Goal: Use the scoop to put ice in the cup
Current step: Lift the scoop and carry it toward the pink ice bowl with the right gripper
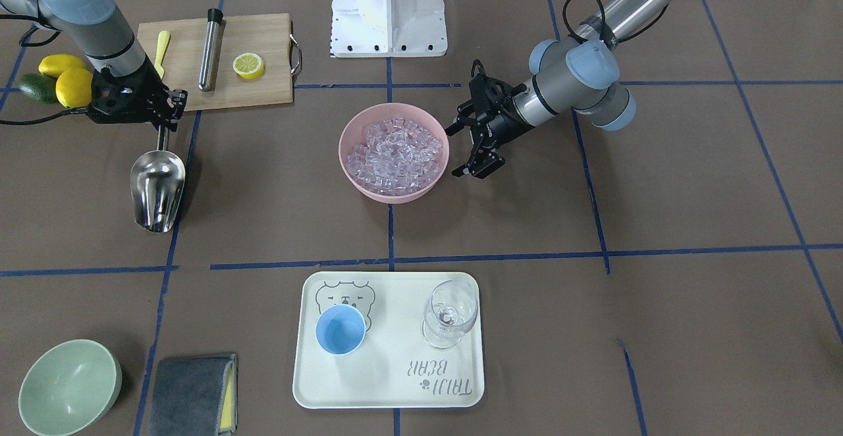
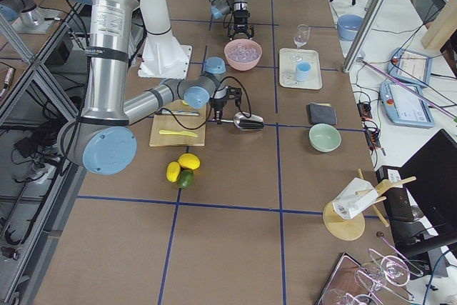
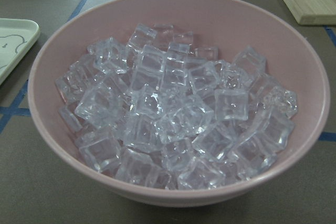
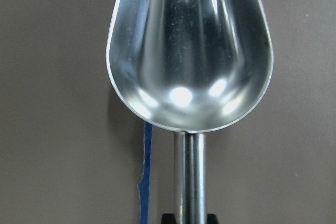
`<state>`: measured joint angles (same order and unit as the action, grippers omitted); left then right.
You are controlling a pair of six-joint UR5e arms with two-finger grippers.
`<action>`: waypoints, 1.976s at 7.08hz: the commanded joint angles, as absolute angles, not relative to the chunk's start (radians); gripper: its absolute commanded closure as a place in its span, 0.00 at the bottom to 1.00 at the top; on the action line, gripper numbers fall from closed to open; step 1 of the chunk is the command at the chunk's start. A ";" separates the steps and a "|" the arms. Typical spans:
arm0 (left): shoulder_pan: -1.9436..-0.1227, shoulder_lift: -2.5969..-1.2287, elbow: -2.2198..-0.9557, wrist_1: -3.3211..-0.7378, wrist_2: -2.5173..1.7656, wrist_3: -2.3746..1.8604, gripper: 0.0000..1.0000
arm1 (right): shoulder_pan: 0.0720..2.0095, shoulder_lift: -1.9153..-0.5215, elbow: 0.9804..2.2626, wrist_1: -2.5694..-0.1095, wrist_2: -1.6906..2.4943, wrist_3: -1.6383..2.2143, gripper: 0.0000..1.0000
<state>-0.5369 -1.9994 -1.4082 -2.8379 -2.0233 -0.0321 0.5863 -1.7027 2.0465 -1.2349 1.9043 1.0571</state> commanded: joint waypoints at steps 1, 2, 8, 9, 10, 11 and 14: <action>-0.537 -1.999 -1.408 -2.839 -2.023 -0.032 0.00 | 0.635 -1.701 2.100 -1.247 1.916 0.796 1.00; -0.537 -1.999 -1.410 -2.839 -2.023 -0.032 0.00 | 0.637 -1.700 2.138 -1.328 1.916 0.637 1.00; -0.537 -2.002 -1.410 -2.846 -2.023 -0.032 0.00 | 0.579 -1.345 2.320 -1.935 1.896 0.141 1.00; -0.537 -2.003 -1.410 -2.846 -2.023 -0.038 0.00 | 0.548 -1.183 2.333 -2.161 1.885 0.141 1.00; -0.537 -2.003 -1.408 -2.850 -2.023 -0.038 0.00 | 0.520 -1.026 2.321 -2.374 1.846 0.141 1.00; -0.537 -2.003 -1.408 -2.850 -2.023 -0.038 0.00 | 0.514 -0.931 2.288 -2.488 1.832 0.121 1.00; -0.537 -2.002 -1.407 -2.850 -2.023 -0.040 0.00 | 0.482 -0.716 2.056 -2.658 1.822 0.057 1.00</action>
